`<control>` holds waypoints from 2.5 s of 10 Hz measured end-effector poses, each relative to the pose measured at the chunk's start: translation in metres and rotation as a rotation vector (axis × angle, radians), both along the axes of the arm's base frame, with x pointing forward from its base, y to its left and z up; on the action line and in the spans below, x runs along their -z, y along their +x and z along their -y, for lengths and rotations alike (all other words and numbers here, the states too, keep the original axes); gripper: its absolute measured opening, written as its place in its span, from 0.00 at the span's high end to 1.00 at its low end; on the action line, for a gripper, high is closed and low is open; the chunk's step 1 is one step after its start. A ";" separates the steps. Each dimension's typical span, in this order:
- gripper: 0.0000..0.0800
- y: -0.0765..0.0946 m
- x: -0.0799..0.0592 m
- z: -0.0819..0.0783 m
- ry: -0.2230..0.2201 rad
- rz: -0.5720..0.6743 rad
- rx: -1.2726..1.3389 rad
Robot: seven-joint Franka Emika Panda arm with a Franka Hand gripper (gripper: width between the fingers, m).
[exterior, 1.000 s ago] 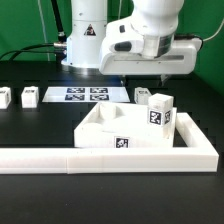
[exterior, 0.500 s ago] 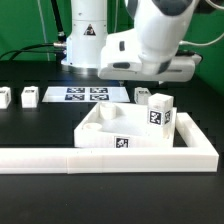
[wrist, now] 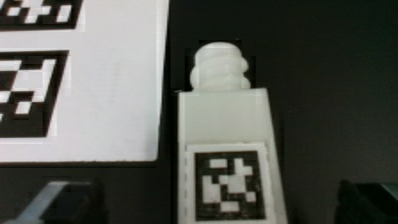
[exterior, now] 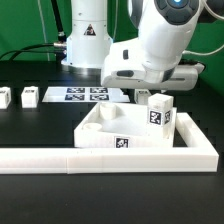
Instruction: Assemble square table
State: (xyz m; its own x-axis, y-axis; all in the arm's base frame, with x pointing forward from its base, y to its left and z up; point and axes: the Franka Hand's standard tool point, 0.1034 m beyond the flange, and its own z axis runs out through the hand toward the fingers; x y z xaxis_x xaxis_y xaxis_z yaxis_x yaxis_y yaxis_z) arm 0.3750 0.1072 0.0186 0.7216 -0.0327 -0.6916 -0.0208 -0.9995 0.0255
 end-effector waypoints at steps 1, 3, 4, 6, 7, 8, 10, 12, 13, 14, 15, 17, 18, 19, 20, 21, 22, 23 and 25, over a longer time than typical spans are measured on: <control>0.19 0.000 0.000 0.001 0.000 0.000 0.002; 0.19 -0.001 0.000 0.001 0.010 -0.002 0.010; 0.19 -0.004 0.002 0.000 0.031 -0.010 0.031; 0.19 -0.006 0.004 0.000 0.086 -0.020 0.044; 0.19 -0.005 0.004 0.002 0.105 -0.021 0.044; 0.19 -0.004 0.003 0.007 0.121 -0.018 0.046; 0.19 -0.005 0.004 0.010 0.110 -0.018 0.056; 0.19 -0.007 0.008 0.006 0.064 -0.018 0.075; 0.31 -0.009 0.009 0.002 0.049 -0.021 0.080; 0.31 -0.009 0.010 0.000 0.046 -0.017 0.082; 0.56 -0.009 0.010 0.000 0.045 -0.016 0.083; 0.64 -0.008 0.010 0.001 0.045 -0.015 0.088; 0.64 -0.007 0.010 0.002 0.045 -0.014 0.092; 0.64 -0.007 0.010 0.003 0.044 -0.014 0.093; 0.64 -0.007 0.010 0.003 0.044 -0.013 0.093; 0.64 -0.007 0.010 0.004 0.044 -0.013 0.095; 0.64 -0.005 0.006 0.006 0.038 -0.019 0.092; 0.64 0.001 -0.007 0.009 0.030 -0.020 0.084; 0.64 0.014 -0.038 0.019 0.035 -0.017 0.091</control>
Offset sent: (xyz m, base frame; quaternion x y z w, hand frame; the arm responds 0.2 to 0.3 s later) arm -0.0204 0.0239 0.0009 0.1162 -0.0386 -0.0449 0.9915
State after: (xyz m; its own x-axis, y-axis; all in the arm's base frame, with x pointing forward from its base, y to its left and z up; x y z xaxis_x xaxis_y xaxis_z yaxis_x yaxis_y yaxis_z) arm 0.3890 0.0882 0.0562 0.7046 -0.0732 -0.7058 -0.1115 -0.9937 -0.0082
